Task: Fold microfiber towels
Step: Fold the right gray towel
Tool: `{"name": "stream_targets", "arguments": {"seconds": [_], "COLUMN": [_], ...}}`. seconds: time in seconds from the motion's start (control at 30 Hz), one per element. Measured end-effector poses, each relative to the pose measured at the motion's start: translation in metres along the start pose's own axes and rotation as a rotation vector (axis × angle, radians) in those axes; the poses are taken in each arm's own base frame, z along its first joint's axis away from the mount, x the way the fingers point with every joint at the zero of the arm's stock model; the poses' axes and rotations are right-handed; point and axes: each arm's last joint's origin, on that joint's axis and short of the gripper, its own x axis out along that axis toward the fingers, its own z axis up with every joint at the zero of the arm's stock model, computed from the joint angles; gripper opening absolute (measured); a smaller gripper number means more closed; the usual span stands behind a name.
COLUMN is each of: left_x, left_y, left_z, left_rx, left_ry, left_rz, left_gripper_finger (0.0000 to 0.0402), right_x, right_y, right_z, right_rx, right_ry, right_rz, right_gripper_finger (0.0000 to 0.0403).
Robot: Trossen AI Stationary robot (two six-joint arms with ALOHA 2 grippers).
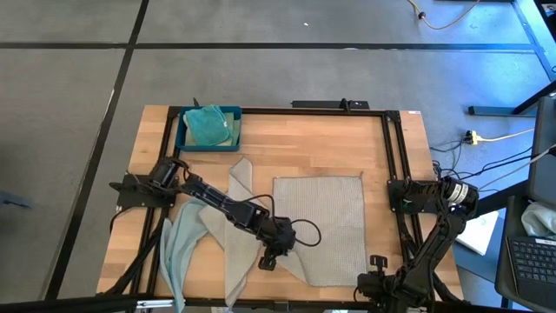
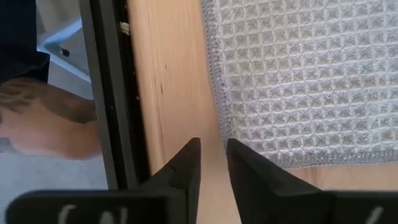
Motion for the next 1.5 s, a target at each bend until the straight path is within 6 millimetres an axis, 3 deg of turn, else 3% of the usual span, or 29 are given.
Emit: {"name": "stream_targets", "arguments": {"seconds": [0.23,0.6,1.0,1.23,1.5], "left_x": [-0.026,-0.027,-0.040,-0.049,-0.050], "left_y": [-0.009,-0.021,-0.049,-0.066,-0.070], "left_z": [0.011,0.004,0.001,0.000,0.000], "left_rx": [0.044,0.089,0.164,0.197,0.196], "left_ry": [-0.044,-0.009,-0.049,-0.097,-0.113], "left_rz": [0.092,0.259,0.429,0.538,0.564], "left_gripper_finger": [0.0001,0.0000,0.0000,0.0000,0.0000], "right_x": [-0.006,-0.034,-0.028,-0.020,0.004], "right_y": [0.000,0.005,0.004,0.007,0.012], "right_z": [0.001,0.015,0.015,0.017,0.014], "right_rx": [0.001,-0.122,-0.118,-0.100,-0.054], "right_ry": [-0.017,-0.230,-0.274,-0.281,-0.278], "right_rz": [0.014,-0.109,-0.127,-0.108,-0.119], "right_gripper_finger": [0.0074,0.0100,0.0170,0.0179,0.0179]}}
